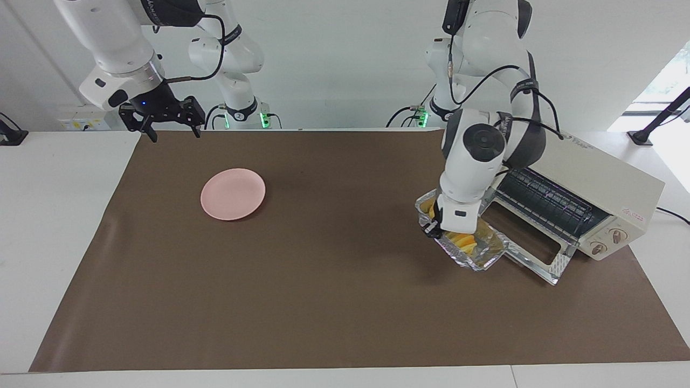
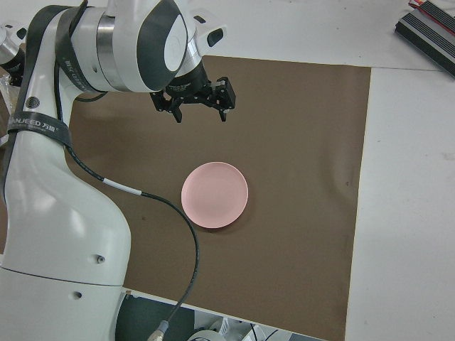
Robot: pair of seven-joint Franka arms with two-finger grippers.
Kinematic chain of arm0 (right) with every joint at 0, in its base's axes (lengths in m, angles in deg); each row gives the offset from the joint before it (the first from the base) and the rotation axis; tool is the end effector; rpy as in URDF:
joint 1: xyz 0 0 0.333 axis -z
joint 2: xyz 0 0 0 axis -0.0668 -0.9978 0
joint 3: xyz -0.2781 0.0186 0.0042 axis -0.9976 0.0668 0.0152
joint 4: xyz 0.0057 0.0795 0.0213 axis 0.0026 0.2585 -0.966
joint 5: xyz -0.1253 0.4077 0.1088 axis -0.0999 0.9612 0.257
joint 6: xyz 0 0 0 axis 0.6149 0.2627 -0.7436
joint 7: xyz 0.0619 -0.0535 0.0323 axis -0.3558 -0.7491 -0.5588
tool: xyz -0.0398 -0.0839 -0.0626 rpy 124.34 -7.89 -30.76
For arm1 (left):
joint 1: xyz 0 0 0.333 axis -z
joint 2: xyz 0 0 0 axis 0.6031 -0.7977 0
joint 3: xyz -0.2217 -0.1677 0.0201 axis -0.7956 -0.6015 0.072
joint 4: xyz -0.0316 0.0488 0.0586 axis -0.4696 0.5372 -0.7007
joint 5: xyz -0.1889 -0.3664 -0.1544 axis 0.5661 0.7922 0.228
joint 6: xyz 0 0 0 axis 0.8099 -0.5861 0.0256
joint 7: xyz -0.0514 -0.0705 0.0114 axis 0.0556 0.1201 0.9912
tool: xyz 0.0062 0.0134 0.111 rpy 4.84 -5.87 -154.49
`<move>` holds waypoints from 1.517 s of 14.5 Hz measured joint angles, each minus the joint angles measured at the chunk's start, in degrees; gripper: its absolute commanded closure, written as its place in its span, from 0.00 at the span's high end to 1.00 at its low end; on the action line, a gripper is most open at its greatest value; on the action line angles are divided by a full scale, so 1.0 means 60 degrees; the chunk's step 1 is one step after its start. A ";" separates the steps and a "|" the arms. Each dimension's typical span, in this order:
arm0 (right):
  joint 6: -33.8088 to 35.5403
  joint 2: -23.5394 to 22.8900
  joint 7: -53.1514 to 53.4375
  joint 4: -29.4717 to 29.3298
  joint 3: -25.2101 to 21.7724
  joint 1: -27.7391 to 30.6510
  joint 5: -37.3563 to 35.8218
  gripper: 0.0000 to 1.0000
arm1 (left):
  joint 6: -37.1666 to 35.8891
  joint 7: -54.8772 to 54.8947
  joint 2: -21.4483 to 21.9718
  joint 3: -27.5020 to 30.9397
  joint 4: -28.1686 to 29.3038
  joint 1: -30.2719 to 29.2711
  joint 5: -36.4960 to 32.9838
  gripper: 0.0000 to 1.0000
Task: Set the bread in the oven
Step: 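Carry the foil tray with the left gripper into the open toaster oven, then push the tray deeper into the oven and open the left gripper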
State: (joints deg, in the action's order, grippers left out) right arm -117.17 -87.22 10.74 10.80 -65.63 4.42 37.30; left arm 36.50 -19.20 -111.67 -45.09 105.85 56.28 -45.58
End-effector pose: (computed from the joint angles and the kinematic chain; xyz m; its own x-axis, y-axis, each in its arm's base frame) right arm 0.5798 0.0115 0.5816 0.9865 0.1226 -0.1089 0.1240 -0.9923 0.0067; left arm 0.6774 -0.2394 0.3848 0.8866 0.4625 -0.0057 0.4622 -0.8864 -0.0271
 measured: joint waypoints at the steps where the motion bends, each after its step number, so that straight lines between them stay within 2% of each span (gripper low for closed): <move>1: 0.0000 0.0000 0.0000 0.0000 0.0000 0.0000 0.0000 1.00 | -0.0031 0.0282 0.0005 0.0001 0.0004 -0.0203 -0.0002 0.00; 6: 0.0000 0.0000 0.0000 0.0000 0.0000 0.0000 0.0000 1.00 | -0.0042 0.1657 0.0004 -0.0004 0.0163 -0.1095 -0.0009 0.00; 10: 0.0000 0.0000 0.0000 0.0000 0.0000 0.0000 0.0000 1.00 | -0.0116 0.1794 0.0011 0.0051 0.0250 -0.1699 -0.0016 0.00; 14: 0.0000 0.0000 0.0000 0.0000 0.0000 0.0000 0.0000 1.00 | -0.0349 0.1851 0.0115 0.0884 0.0420 -0.1918 -0.0025 0.00; 22: 0.0000 0.0000 0.0000 0.0000 0.0000 0.0000 0.0000 1.00 | -0.0453 0.1871 0.1177 0.1383 0.2061 -0.2128 -0.0026 0.00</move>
State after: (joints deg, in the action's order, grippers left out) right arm -117.17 -87.22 10.74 10.80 -65.63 4.43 37.30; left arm 33.79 -7.97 -104.61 -36.79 118.22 43.51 -45.73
